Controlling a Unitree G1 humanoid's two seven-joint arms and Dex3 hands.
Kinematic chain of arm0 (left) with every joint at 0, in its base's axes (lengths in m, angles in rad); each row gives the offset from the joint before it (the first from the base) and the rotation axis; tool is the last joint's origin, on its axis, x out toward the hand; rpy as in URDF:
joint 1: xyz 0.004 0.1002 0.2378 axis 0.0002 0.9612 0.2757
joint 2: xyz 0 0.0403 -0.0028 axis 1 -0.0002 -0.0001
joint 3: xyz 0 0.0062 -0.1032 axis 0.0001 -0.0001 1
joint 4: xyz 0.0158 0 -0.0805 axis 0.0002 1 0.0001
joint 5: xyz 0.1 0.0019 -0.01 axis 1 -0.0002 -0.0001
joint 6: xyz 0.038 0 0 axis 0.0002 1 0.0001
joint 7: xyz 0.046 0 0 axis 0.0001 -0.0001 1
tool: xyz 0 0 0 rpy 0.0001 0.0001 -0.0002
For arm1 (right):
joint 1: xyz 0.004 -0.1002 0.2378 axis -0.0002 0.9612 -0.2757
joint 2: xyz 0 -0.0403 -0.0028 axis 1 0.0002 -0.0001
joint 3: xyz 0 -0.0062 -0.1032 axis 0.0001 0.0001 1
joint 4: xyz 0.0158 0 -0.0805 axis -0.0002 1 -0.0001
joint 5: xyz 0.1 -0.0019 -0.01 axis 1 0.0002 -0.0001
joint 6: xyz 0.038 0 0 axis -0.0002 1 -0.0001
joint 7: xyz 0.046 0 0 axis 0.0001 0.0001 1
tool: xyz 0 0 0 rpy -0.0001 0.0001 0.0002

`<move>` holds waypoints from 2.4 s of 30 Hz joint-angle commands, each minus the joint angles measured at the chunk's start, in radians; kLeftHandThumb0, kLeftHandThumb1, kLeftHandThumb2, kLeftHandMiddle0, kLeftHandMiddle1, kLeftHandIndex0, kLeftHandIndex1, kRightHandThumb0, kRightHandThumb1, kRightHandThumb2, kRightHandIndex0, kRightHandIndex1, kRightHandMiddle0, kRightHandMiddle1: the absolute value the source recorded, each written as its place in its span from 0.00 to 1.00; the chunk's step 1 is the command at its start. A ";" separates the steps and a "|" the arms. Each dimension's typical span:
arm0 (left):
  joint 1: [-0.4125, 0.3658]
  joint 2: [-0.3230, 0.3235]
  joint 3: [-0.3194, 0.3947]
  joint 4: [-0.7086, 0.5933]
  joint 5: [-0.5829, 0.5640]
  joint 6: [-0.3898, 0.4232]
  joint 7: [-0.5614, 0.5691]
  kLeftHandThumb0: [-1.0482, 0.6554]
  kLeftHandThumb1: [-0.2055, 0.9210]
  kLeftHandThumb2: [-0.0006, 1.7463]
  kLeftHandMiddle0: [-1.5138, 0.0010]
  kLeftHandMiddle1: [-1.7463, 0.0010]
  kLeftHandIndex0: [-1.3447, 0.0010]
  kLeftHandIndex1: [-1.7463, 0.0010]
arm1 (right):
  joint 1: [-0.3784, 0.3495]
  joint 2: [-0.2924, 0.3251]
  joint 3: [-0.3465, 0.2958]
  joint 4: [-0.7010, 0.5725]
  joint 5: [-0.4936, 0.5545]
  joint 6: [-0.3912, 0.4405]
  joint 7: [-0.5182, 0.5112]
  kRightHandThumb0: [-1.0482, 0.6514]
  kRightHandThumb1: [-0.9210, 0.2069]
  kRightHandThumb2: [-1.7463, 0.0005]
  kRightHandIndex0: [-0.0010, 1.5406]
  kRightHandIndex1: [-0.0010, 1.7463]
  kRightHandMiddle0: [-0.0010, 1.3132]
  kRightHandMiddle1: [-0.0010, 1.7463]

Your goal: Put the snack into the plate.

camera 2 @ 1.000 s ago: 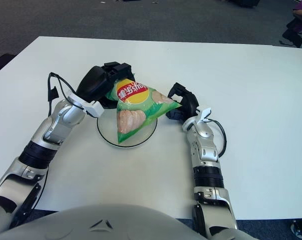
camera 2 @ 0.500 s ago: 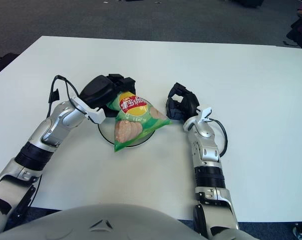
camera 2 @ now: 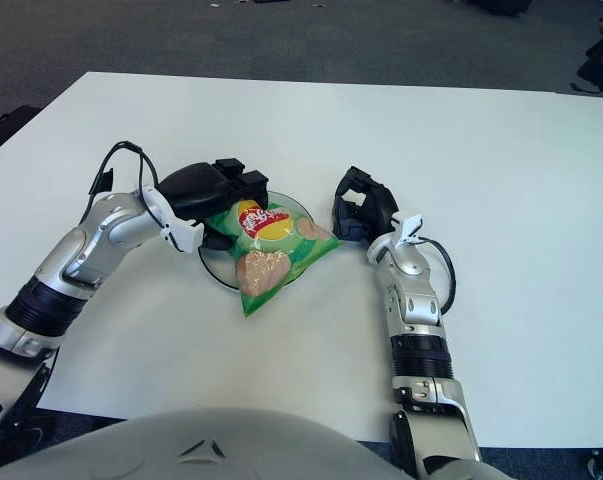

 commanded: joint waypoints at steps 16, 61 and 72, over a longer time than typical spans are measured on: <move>-0.071 0.067 0.062 0.052 -0.497 -0.066 -0.307 0.04 0.78 0.33 1.00 1.00 1.00 0.99 | 0.050 -0.001 0.004 0.017 -0.018 0.127 -0.018 0.31 0.61 0.19 0.81 1.00 0.52 1.00; -0.045 -0.139 0.482 0.575 -0.673 -0.252 -0.049 0.03 0.98 0.25 0.96 0.98 1.00 0.79 | 0.039 0.012 -0.017 0.081 -0.019 0.033 -0.026 0.32 0.57 0.22 0.80 1.00 0.49 1.00; -0.001 -0.200 0.525 0.574 -0.799 -0.052 0.000 0.15 0.76 0.41 0.99 0.67 1.00 0.56 | 0.035 0.069 -0.060 0.121 0.006 -0.070 -0.071 0.31 0.62 0.18 0.83 1.00 0.53 1.00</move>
